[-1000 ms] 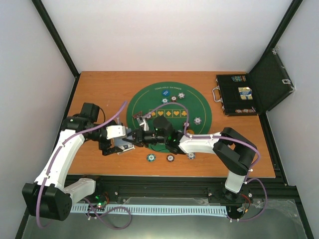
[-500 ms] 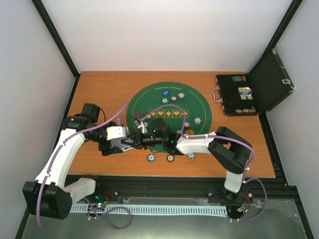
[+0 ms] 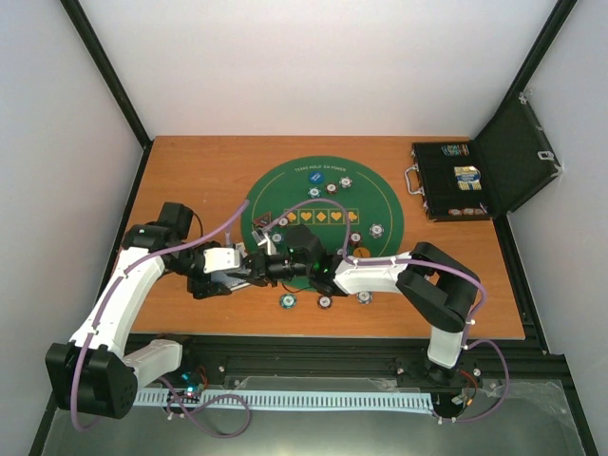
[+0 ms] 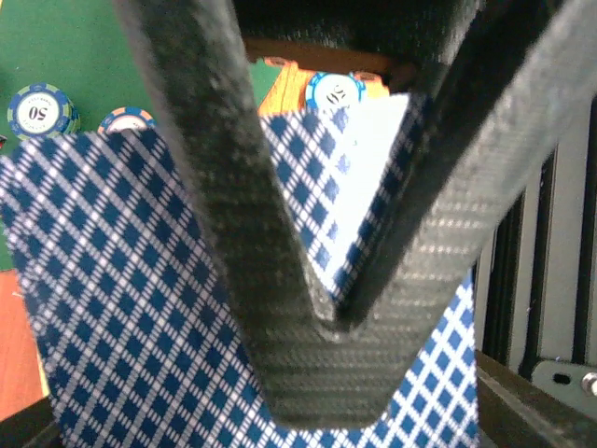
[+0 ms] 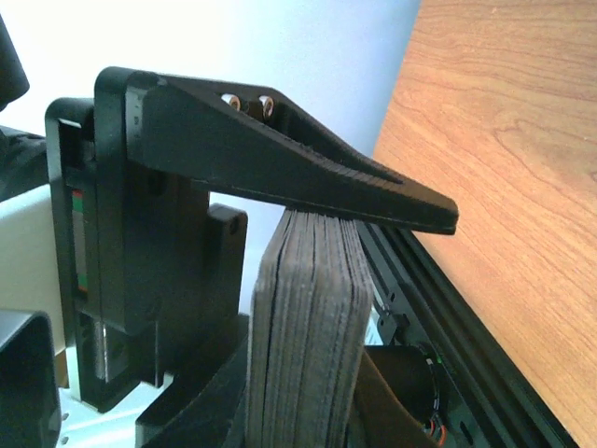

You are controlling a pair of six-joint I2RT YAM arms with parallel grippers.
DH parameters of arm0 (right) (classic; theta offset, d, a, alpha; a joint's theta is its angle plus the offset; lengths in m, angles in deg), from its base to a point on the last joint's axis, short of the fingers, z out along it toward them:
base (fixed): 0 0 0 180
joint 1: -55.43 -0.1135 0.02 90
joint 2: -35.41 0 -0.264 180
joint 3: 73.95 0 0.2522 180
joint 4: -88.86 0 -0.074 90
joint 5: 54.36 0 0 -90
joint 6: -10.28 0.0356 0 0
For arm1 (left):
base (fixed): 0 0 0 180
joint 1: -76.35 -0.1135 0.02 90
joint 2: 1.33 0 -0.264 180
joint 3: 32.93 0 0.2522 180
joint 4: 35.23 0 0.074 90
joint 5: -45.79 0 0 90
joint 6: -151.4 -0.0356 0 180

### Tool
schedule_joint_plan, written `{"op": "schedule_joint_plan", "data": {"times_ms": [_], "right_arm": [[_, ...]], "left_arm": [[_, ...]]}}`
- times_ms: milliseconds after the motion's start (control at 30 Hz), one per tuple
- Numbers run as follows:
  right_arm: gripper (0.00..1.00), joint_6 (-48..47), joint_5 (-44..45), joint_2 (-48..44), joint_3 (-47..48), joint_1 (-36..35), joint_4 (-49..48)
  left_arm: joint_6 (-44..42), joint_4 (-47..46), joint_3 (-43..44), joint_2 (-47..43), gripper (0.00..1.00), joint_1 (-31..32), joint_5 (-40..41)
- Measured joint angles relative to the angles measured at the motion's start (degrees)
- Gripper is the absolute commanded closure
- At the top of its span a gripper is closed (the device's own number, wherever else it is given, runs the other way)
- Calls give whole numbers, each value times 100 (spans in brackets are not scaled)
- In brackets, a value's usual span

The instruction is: Distribute texas hold em gaming equipment

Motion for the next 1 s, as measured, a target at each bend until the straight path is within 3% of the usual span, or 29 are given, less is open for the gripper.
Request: {"op": "schedule_joint_plan", "data": {"times_ms": [200, 800, 1000], "right_arm": [[92, 0, 9, 0, 0, -17, -39], [96, -450, 269, -7, 74, -66, 236], [95, -520, 337, -59, 74, -74, 330]], "left_arm": [[48, -92, 24, 4, 36, -4, 59], [59, -186, 24, -68, 38, -4, 223], [120, -199, 24, -68, 51, -2, 184]]}}
